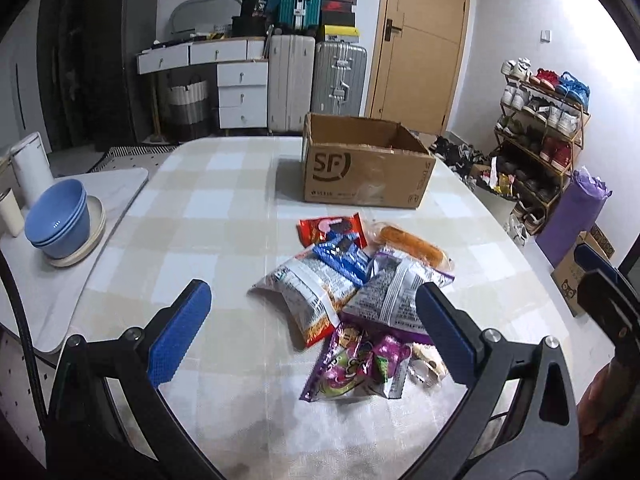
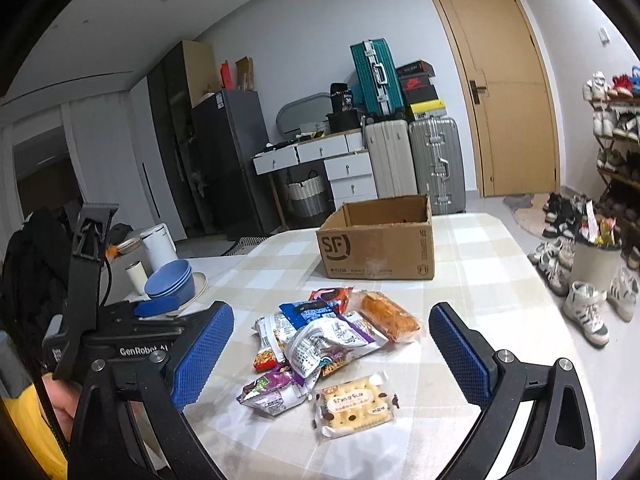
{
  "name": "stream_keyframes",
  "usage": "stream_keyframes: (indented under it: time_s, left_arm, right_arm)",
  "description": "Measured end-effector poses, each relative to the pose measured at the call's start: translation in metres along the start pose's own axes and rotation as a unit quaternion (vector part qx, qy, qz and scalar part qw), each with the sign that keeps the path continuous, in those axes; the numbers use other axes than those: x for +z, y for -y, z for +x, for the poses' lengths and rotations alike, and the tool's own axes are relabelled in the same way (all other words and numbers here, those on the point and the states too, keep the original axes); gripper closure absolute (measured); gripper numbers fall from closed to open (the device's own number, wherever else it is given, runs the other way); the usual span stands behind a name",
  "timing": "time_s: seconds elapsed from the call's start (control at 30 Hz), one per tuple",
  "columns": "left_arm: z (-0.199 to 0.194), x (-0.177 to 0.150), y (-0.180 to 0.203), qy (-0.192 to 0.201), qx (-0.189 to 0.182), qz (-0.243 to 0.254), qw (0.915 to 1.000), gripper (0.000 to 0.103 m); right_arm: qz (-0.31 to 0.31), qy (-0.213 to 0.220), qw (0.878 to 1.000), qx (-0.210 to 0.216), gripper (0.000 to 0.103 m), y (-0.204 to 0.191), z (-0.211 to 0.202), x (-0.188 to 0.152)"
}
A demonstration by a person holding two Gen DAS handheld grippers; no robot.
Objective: Organize snacks
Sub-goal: 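Withdraw both tools from the box back over the snack pile, then grasp the pink candy bag with the left tool while the right tool grasps a white chip bag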
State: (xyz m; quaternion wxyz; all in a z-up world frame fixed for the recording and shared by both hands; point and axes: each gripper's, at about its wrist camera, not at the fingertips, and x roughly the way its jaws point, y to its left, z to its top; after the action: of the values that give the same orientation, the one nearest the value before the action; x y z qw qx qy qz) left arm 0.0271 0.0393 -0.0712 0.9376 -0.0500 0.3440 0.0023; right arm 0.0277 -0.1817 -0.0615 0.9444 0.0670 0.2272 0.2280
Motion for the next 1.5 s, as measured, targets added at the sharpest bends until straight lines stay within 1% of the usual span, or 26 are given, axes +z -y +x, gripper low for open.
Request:
stream_keyframes:
  time_s: [0.1,0.2,0.3,0.4,0.5,0.6,0.7,0.83,0.9,0.93,0.97,1.0,1.03,1.1,1.13,1.17,1.2,1.27,1.3,1.37,1.47,1.5]
  left_arm:
    - [0.012,-0.004,0.0,-0.021,-0.005,-0.002,0.9998,0.001]
    - [0.032,-0.012,-0.005,-0.051,-0.01,-0.016,0.9986,0.001]
    - [0.056,-0.021,-0.005,-0.084,-0.028,-0.03,0.9956,0.001]
    - [0.076,-0.028,0.001,-0.108,-0.04,-0.023,0.993,0.001]
    - [0.096,-0.035,0.009,-0.127,-0.042,-0.018,0.9908,0.001]
    - [0.11,-0.04,0.012,-0.134,-0.038,-0.017,0.9901,0.001]
    - [0.125,-0.041,0.018,-0.14,-0.046,-0.017,0.9889,0.001]
    - [0.132,-0.042,0.027,-0.143,-0.051,-0.009,0.9883,0.001]
    - [0.14,-0.043,0.03,-0.154,-0.063,-0.011,0.986,0.0]
    - [0.136,-0.046,0.031,-0.162,-0.07,-0.011,0.9842,0.0]
    - [0.137,-0.049,0.033,-0.17,-0.077,-0.009,0.9825,0.002]
    - [0.141,-0.051,0.037,-0.174,-0.074,-0.004,0.9819,0.008]
    - [0.142,-0.053,0.041,-0.173,-0.066,0.005,0.9827,0.009]
    - [0.143,-0.054,0.047,-0.169,-0.055,0.024,0.9838,0.025]
    - [0.143,-0.054,0.051,-0.168,-0.052,0.03,0.984,0.029]
    - [0.143,-0.053,0.052,-0.167,-0.051,0.035,0.984,0.035]
    - [0.144,-0.052,0.054,-0.166,-0.051,0.039,0.984,0.043]
    - [0.144,-0.052,0.056,-0.165,-0.051,0.046,0.9839,0.053]
    - [0.144,-0.051,0.057,-0.166,-0.051,0.049,0.9836,0.056]
    - [0.146,-0.048,0.056,-0.167,-0.059,0.043,0.9833,0.058]
    - [0.139,-0.053,0.046,-0.166,-0.066,0.039,0.9831,0.061]
    - [0.14,-0.052,0.046,-0.165,-0.069,0.041,0.9831,0.064]
  right_arm:
    - [0.008,-0.003,1.0,0.0,0.003,0.002,0.001,-0.002]
    - [0.01,-0.003,1.0,0.0,0.003,0.003,0.001,-0.004]
    - [0.009,-0.006,1.0,0.003,0.003,0.005,0.003,-0.006]
    - [0.011,-0.01,1.0,0.003,0.003,0.007,0.004,-0.011]
    - [0.015,-0.014,1.0,0.006,0.003,0.009,0.006,-0.014]
    - [0.019,-0.018,1.0,0.008,0.003,0.012,0.007,-0.018]
    - [0.024,-0.02,0.999,0.009,0.003,0.016,0.009,-0.022]
    - [0.037,-0.024,0.999,0.01,0.003,0.024,0.011,-0.026]
    - [0.044,-0.026,0.999,0.011,0.003,0.027,0.012,-0.028]
    - [0.047,-0.027,0.998,0.012,0.003,0.028,0.012,-0.028]
    - [0.049,-0.027,0.998,0.013,0.003,0.029,0.012,-0.029]
    - [0.051,-0.027,0.998,0.013,0.003,0.03,0.012,-0.029]
    - [0.052,-0.027,0.998,0.013,0.003,0.03,0.012,-0.03]
    - [0.054,-0.027,0.998,0.014,0.003,0.031,0.011,-0.03]
    - [0.056,-0.027,0.998,0.015,0.003,0.031,0.011,-0.031]
    - [0.056,-0.028,0.998,0.016,0.003,0.031,0.011,-0.031]
    - [0.056,-0.029,0.998,0.015,0.003,0.032,0.011,-0.031]
    - [0.056,-0.03,0.998,0.015,0.003,0.031,0.011,-0.032]
    - [0.057,-0.03,0.998,0.016,0.003,0.031,0.01,-0.032]
    - [0.055,-0.033,0.998,0.015,0.003,0.029,0.011,-0.032]
    - [0.056,-0.047,0.997,0.011,0.003,0.027,0.015,-0.034]
    - [0.058,-0.053,0.997,0.011,0.003,0.028,0.017,-0.034]
